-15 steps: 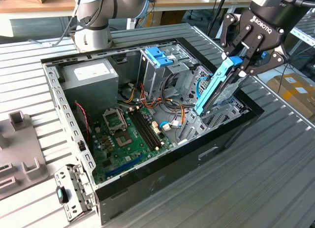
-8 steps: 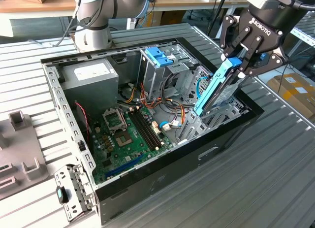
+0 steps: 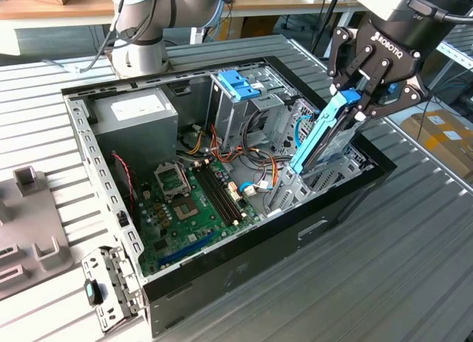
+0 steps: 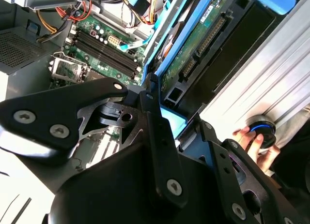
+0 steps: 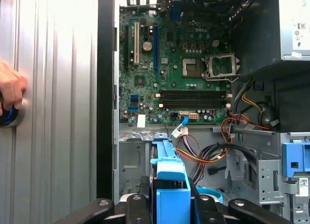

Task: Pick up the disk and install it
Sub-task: 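Insert the disk into the insertion slot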

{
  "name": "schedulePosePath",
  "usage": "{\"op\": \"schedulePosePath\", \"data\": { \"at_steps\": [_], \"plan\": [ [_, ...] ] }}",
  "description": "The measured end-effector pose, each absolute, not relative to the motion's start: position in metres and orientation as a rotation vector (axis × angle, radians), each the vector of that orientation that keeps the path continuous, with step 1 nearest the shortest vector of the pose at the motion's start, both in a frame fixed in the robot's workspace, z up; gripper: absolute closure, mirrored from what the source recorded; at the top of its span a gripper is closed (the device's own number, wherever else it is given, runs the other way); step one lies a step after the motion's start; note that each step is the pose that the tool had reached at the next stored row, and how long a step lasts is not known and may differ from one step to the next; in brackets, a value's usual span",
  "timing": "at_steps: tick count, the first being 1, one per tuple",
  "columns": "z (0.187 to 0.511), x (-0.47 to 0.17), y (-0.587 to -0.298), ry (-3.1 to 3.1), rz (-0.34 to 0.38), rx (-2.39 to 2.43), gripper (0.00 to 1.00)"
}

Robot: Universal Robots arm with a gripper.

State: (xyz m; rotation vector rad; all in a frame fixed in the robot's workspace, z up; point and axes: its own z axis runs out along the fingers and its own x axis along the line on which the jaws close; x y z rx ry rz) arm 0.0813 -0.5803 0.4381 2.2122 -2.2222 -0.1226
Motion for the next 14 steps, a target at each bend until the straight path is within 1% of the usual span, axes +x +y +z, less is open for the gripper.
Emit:
{"op": "schedulePosePath", "data": {
  "at_steps": [14],
  "plan": [
    [0.4342, 0.0813, -0.5803, -2.222, -0.123, 2.212, 0.63]
  ]
}}
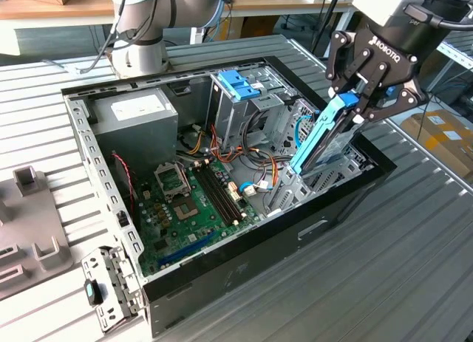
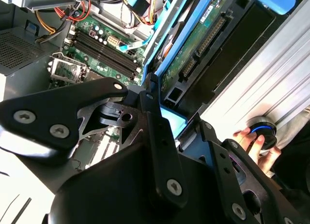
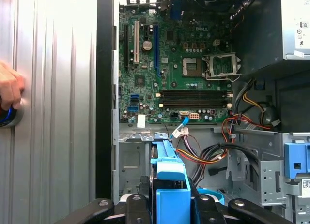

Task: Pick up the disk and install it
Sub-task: 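Insert the disk into the insertion slot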

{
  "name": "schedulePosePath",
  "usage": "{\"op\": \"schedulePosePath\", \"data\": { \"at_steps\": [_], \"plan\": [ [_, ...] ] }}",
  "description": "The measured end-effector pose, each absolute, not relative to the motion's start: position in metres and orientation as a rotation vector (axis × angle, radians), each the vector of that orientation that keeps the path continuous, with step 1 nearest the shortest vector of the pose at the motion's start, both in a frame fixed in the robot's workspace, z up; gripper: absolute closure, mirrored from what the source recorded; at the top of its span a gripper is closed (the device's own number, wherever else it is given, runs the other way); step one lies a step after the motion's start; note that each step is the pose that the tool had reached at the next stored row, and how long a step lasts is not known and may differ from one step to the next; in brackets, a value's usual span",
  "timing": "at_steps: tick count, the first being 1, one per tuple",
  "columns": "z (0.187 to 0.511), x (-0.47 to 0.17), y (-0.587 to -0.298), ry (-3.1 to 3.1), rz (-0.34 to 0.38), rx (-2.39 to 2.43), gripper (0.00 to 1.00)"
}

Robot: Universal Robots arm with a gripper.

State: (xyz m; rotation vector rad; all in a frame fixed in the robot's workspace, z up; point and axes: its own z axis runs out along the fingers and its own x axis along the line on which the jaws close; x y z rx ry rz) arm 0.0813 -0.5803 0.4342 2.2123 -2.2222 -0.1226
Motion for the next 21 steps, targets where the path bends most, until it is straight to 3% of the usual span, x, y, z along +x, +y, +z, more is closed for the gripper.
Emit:
{"op": "schedulePosePath", "data": {
  "at_steps": [21],
  "plan": [
    [0.4269, 0.0813, -0.5803, -2.222, -0.123, 2.212, 0.63]
  ]
}}
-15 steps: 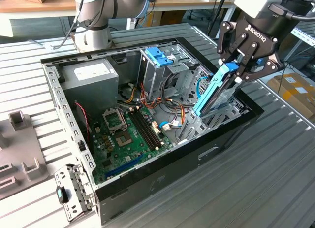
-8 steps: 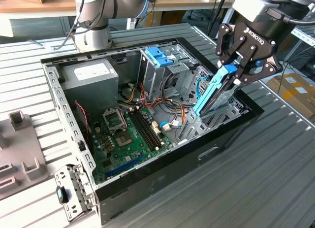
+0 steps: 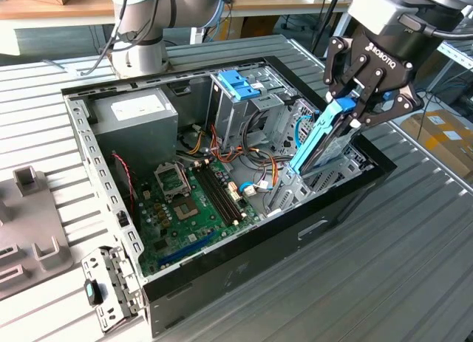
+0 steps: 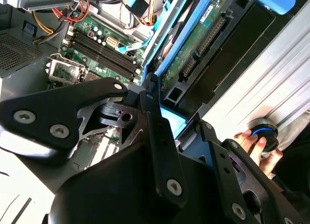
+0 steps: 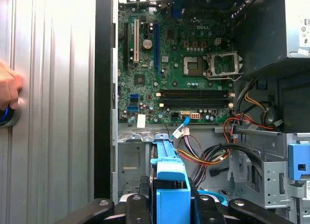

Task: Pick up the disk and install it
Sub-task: 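Insert the disk into the insertion slot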

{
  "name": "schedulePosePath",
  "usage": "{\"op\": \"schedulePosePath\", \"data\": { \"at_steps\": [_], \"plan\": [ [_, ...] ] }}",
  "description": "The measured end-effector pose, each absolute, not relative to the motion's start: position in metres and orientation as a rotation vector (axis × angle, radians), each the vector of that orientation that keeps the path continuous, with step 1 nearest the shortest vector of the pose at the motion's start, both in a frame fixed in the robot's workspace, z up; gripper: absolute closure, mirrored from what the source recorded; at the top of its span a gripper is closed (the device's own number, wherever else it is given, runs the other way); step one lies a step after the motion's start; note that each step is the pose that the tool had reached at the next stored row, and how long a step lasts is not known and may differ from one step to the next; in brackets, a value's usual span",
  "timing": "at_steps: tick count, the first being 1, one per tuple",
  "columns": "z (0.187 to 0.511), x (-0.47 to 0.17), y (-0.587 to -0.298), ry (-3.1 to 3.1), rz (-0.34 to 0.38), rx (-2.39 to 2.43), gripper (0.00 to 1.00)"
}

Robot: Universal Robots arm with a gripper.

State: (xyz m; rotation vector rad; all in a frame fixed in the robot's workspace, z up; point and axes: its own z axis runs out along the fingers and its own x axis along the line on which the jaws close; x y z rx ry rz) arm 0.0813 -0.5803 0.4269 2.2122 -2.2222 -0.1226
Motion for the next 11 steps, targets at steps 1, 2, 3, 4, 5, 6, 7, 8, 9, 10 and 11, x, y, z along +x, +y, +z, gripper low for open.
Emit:
{"op": "schedulePosePath", "data": {
  "at_steps": [1, 2, 3, 4, 5, 6, 7, 8, 9, 10, 11],
  "plan": [
    [0.4267, 0.0813, -0.5803, -2.222, -0.123, 2.212, 0.63],
    [0.4264, 0.0813, -0.5803, -2.222, -0.123, 2.212, 0.63],
    [0.4261, 0.0813, -0.5803, -2.222, -0.123, 2.212, 0.63],
    [0.4259, 0.0813, -0.5803, -2.222, -0.123, 2.212, 0.63],
    [0.4257, 0.0813, -0.5803, -2.222, -0.123, 2.212, 0.63],
    [0.4255, 0.0813, -0.5803, -2.222, -0.123, 2.212, 0.63],
    [0.4252, 0.0813, -0.5803, -2.222, -0.123, 2.212, 0.63],
    [0.4251, 0.0813, -0.5803, -2.222, -0.123, 2.212, 0.63],
    [0.4248, 0.0813, -0.5803, -2.222, -0.123, 2.212, 0.63],
    [0.4245, 0.0813, -0.5803, -2.222, -0.123, 2.212, 0.63],
    [0.4243, 0.0813, -0.5803, -2.222, -0.123, 2.212, 0.63]
  ]
}}
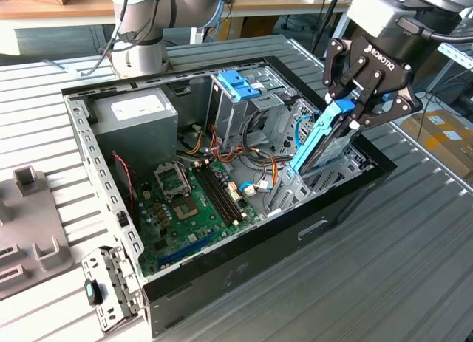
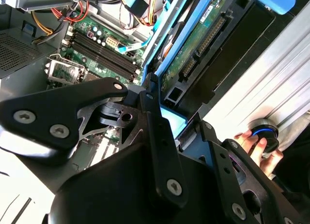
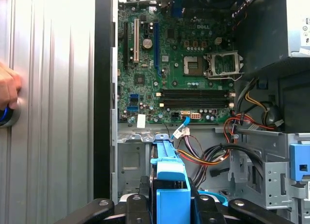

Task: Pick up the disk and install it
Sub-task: 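Insert the disk into the insertion slot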

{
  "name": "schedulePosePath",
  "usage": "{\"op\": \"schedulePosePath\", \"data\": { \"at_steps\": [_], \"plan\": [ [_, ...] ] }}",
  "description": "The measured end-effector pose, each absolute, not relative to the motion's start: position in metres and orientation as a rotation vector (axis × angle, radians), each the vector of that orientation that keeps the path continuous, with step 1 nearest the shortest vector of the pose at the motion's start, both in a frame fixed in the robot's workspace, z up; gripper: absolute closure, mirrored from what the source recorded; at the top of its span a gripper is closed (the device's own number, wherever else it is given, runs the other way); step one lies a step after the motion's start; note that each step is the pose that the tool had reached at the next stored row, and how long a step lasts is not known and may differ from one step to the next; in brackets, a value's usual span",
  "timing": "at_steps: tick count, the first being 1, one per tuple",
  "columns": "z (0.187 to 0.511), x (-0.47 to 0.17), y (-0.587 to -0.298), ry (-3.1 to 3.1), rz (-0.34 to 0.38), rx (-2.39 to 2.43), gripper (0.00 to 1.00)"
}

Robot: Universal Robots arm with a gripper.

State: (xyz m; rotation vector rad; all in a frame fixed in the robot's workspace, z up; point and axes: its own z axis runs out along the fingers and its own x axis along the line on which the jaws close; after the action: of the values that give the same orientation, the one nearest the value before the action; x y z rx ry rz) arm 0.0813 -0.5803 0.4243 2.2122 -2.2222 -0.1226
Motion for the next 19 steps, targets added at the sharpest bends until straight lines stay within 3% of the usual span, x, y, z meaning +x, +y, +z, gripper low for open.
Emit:
{"op": "schedulePosePath", "data": {
  "at_steps": [19],
  "plan": [
    [0.4188, 0.0813, -0.5803, -2.222, -0.123, 2.212, 0.63]
  ]
}}
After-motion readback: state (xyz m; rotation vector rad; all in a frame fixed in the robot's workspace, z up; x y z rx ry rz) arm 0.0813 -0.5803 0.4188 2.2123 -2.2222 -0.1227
